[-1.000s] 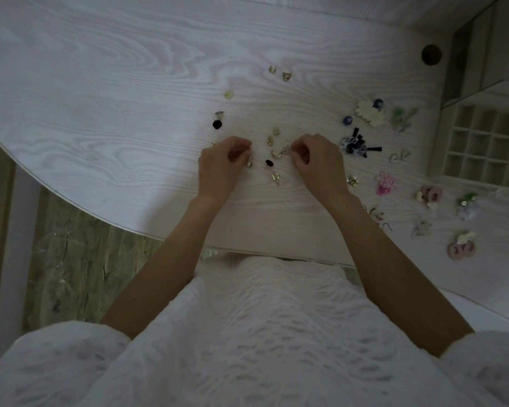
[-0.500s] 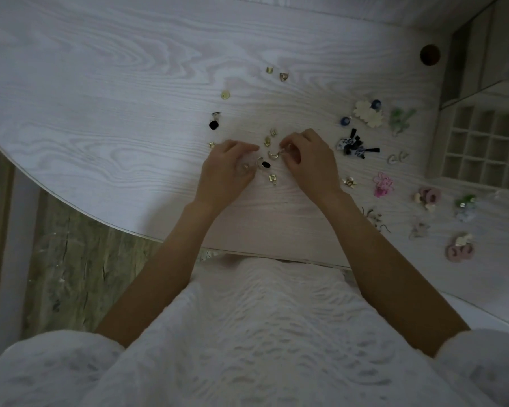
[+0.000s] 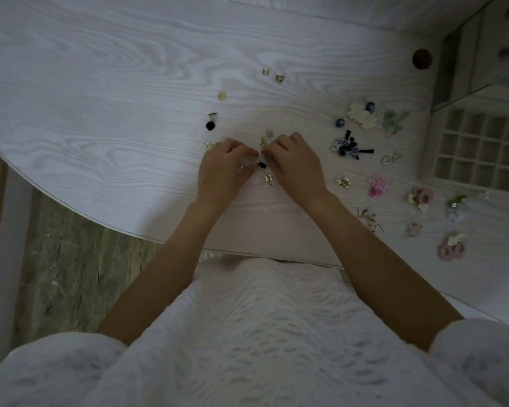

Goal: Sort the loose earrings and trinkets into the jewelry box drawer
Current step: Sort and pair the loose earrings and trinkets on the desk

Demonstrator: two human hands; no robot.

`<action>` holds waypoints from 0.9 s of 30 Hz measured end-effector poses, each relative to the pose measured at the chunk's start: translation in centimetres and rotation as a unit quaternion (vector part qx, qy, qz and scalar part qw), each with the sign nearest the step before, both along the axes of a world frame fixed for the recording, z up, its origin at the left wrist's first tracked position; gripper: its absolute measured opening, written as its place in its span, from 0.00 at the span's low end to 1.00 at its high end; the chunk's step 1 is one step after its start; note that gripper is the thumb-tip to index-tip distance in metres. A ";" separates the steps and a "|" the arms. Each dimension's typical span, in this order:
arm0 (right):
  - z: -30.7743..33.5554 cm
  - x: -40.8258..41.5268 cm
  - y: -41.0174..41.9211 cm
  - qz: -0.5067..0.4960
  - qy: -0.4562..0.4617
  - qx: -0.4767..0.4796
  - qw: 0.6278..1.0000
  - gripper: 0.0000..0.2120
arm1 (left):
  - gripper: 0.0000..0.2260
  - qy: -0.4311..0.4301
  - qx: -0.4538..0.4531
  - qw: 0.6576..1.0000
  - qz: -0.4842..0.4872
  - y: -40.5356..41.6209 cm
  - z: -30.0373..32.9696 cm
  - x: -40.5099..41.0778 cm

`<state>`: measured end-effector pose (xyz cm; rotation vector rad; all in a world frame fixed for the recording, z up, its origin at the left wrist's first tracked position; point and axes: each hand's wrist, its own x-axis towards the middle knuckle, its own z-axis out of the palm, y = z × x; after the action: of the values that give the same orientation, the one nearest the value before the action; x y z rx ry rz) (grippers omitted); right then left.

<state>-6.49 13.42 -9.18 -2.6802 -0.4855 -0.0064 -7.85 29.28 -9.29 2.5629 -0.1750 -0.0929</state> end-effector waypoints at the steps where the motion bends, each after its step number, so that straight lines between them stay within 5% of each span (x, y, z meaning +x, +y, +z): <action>1: 0.1 -0.1 0.0 -0.006 -0.001 0.003 1.000 0.02 | 0.09 -0.007 -0.004 1.000 0.013 0.1 0.1 0.0; 5: 1.3 -2.5 -1.7 -0.062 0.005 0.039 0.997 0.03 | 0.09 -0.076 -0.007 0.996 0.043 -0.1 1.4 -0.7; 11: 2.1 -9.0 -7.9 -0.209 0.070 0.080 0.972 0.04 | 0.09 -0.114 -0.010 0.988 -0.104 -4.3 1.7 -3.8; 19: 1.4 -11.0 -11.3 -0.238 0.039 -0.009 0.971 0.05 | 0.06 -0.030 0.023 0.988 -0.150 -10.0 -0.2 -5.6; 27: 1.6 -10.8 -11.6 -0.194 -0.039 -0.057 0.978 0.09 | 0.11 0.060 -0.091 0.992 -0.070 -10.5 0.4 -6.4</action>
<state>-17.25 1.82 -7.54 -2.8523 0.0242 -0.2023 -14.23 18.83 -8.85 2.3531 -0.3023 -0.2713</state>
